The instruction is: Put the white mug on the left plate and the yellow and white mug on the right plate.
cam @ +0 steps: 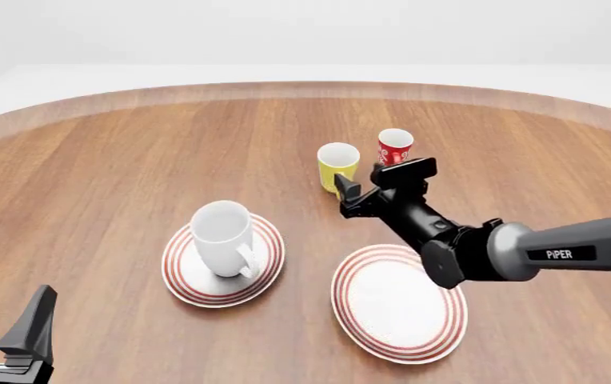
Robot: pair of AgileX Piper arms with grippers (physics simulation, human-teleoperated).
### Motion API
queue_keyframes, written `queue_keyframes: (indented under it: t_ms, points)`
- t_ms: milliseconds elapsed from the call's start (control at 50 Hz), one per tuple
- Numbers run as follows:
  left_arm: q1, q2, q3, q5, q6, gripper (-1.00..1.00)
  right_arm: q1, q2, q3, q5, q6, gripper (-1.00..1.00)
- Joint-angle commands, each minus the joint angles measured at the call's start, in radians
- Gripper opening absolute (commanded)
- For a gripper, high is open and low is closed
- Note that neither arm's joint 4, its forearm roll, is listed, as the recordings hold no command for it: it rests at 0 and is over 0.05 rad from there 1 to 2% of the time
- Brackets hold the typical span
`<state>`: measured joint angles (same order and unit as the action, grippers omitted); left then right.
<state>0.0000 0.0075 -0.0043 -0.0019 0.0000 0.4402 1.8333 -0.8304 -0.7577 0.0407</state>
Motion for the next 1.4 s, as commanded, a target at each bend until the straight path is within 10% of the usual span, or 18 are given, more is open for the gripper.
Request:
queue_keyframes:
  t_ms: [20, 1400]
  points:
    - [0.000, 0.000, 0.000, 0.000, 0.000, 1.00, -0.035, 0.046, -0.045, -0.005, 0.009, 1.00]
    - [0.000, 0.000, 0.000, 0.000, 0.000, 1.00, -0.050, 0.288, -0.302, 0.081, 0.021, 1.00]
